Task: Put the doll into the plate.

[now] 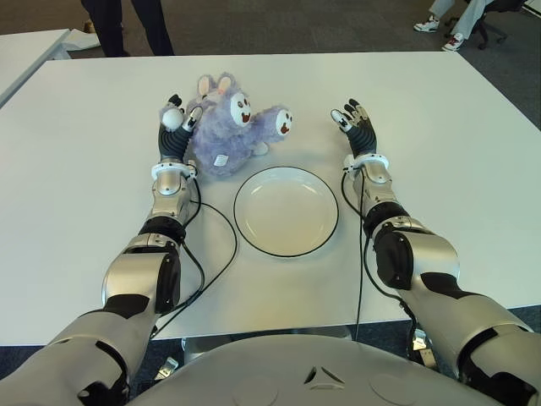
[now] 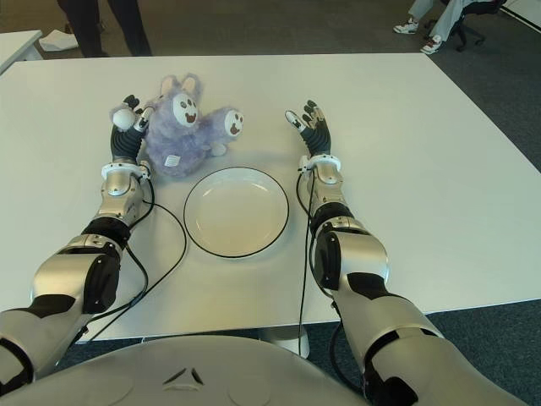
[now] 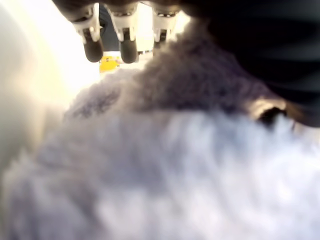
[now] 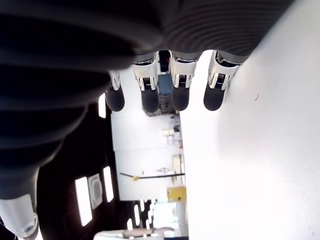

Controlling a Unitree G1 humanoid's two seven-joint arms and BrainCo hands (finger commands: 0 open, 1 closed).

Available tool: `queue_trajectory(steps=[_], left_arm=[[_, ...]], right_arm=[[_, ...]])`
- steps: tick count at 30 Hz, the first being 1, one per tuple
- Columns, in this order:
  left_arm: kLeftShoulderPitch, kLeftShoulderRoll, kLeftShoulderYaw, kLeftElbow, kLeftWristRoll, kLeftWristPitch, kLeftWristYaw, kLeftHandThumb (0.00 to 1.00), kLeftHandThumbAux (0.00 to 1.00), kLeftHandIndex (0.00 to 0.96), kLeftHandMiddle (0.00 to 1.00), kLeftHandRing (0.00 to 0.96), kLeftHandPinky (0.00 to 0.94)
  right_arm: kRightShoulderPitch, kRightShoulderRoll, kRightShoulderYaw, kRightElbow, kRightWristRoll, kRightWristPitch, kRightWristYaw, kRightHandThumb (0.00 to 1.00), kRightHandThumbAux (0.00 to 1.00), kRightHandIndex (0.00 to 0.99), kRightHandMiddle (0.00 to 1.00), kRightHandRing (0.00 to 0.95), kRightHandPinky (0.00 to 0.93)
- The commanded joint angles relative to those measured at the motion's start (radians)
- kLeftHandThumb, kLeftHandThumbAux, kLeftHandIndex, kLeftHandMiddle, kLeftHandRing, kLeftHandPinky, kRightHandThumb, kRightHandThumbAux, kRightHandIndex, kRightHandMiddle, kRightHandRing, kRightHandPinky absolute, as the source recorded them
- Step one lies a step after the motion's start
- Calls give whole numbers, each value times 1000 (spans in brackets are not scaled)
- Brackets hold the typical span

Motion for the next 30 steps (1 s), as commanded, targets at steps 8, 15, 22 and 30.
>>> queue_trajectory(steps=[8,15,22,30], left_arm=[[101,-13,-5,56,18,0,1,0,478,0,86,62,18],[100,-8,-1,60,13,2,-8,0,486,0,89,65,16],[98,-4,-1,64,13,5,-13,0,488,0,88,67,30],[97,-1,-5,66,17,0,-15,0,488,0,85,67,33]], right_arm=[[76,22,-10,43,9,39,-4,75,610,20,65,48,30],[78,22,-14,43,9,39,-4,74,606,24,59,43,29],[79,22,-19,43,10,39,-6,76,615,24,58,44,38],[80,21,-23,43,12,39,-6,74,617,24,56,43,40]])
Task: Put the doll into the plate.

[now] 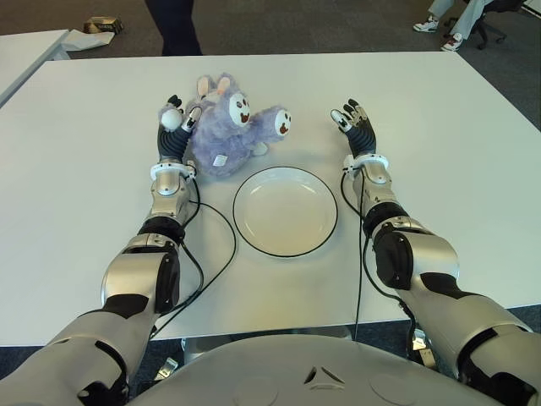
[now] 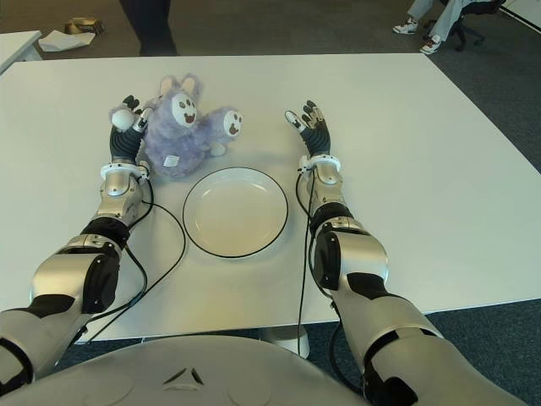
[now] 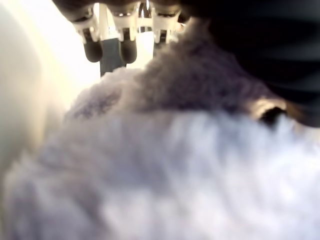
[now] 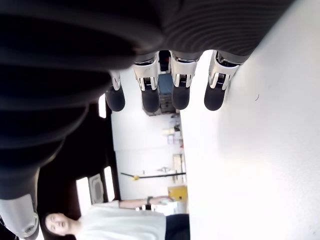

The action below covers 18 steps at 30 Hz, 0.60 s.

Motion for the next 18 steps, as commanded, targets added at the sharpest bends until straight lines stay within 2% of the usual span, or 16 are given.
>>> queue_trajectory(steps=[1,13,18], left_arm=[[98,-12,-5,60,17,-3,-15,0,488,0,85,67,33],[100,-10,-1,61,12,-18,-27,0,492,0,84,66,15],[99,-10,-1,63,14,-17,-26,0,498,0,93,77,35]], right_arm=[[79,17,-6,45,11,39,-5,74,617,24,56,43,40],[80,10,-11,45,14,41,-6,80,612,25,54,42,34],[81,7,-13,45,13,39,-3,79,608,24,51,39,33]])
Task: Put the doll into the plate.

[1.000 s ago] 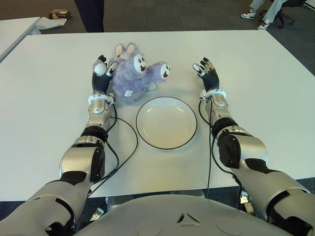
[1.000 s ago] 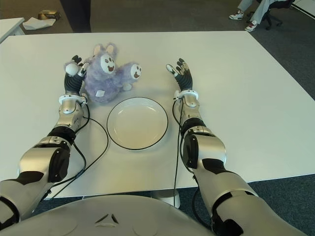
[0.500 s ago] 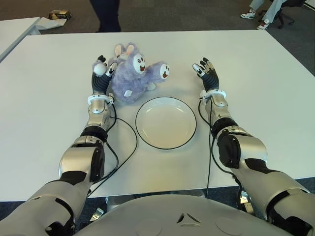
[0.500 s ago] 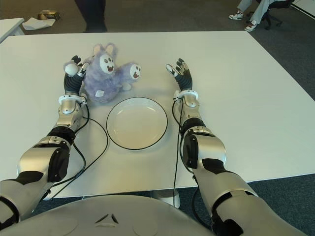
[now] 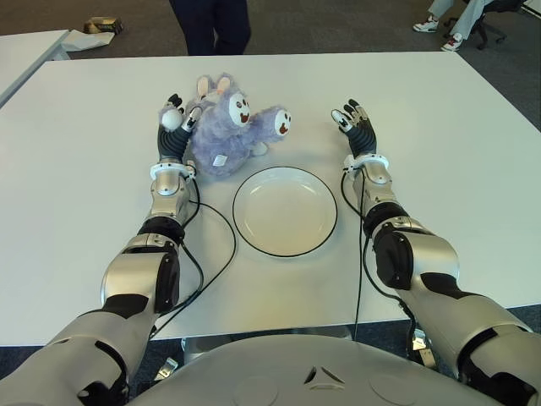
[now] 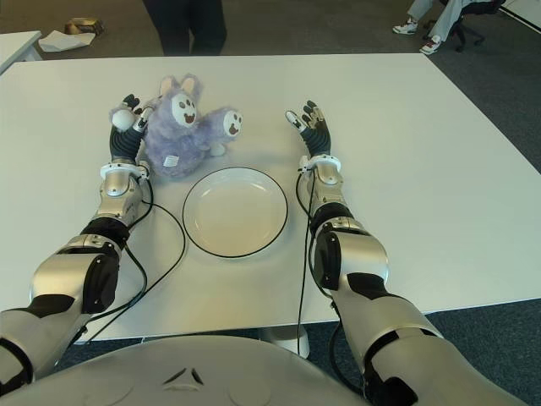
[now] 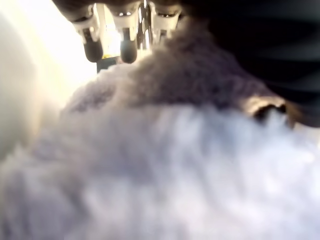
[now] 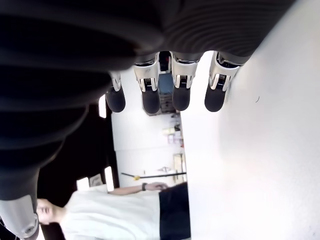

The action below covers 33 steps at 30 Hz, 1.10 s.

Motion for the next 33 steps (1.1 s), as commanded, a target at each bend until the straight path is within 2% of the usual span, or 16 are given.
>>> queue_trajectory(steps=[1,33], left_arm=[[99,-10,-2,60,15,1,-8,0,498,0,95,79,37],[95,-13,-1,66,13,4,-6,0,493,0,109,91,34]], right_arm=[[80,8,-8,45,13,39,-3,79,608,24,50,38,33],[81,-3,-11,47,13,45,1,77,610,25,48,35,36]])
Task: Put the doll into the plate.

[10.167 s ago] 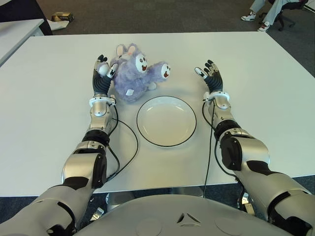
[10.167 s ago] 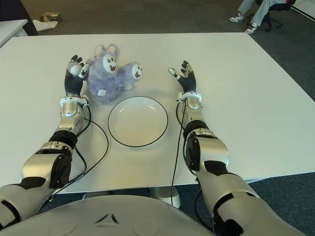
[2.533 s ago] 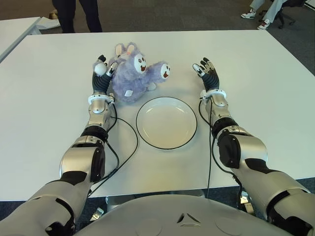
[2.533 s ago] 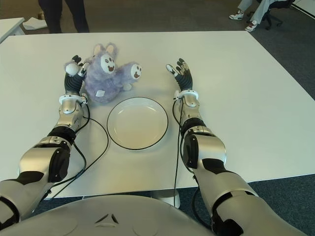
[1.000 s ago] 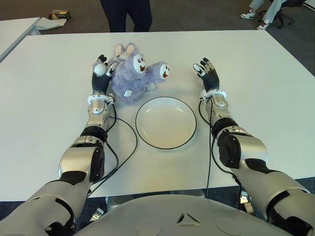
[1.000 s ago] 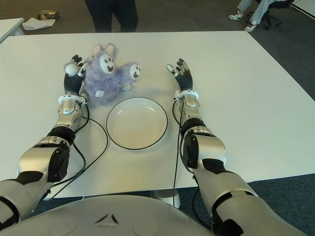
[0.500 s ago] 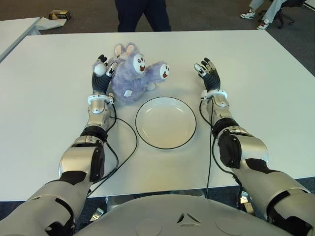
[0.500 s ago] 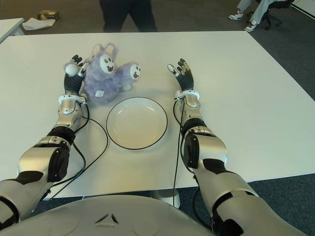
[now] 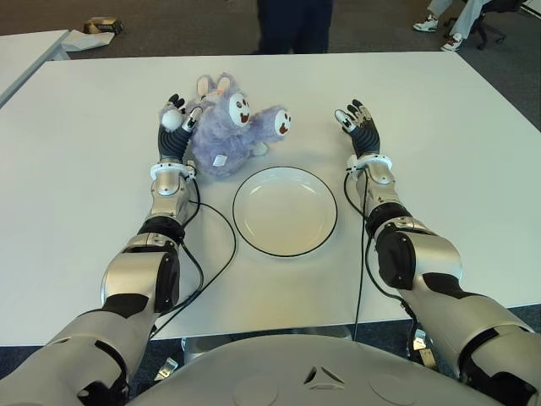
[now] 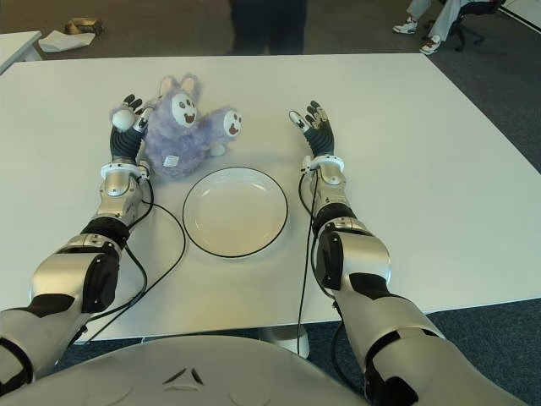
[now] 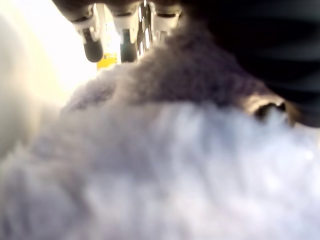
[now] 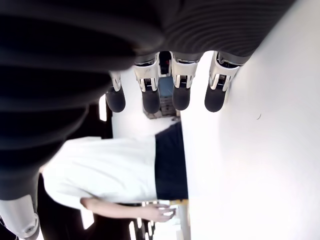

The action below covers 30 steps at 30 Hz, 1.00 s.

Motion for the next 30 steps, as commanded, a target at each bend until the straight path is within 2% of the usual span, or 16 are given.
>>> queue_trajectory(steps=[1,30], left_arm=[[99,-14,-1,58,13,4,-6,0,493,0,109,91,34],[109,-25,-1,48,12,-12,-2,0,509,0,102,83,46]], right_arm=[[78,10,-7,47,12,45,0,78,610,25,48,35,36],[85,3,-3,44,9,38,2,73,594,25,47,34,33]])
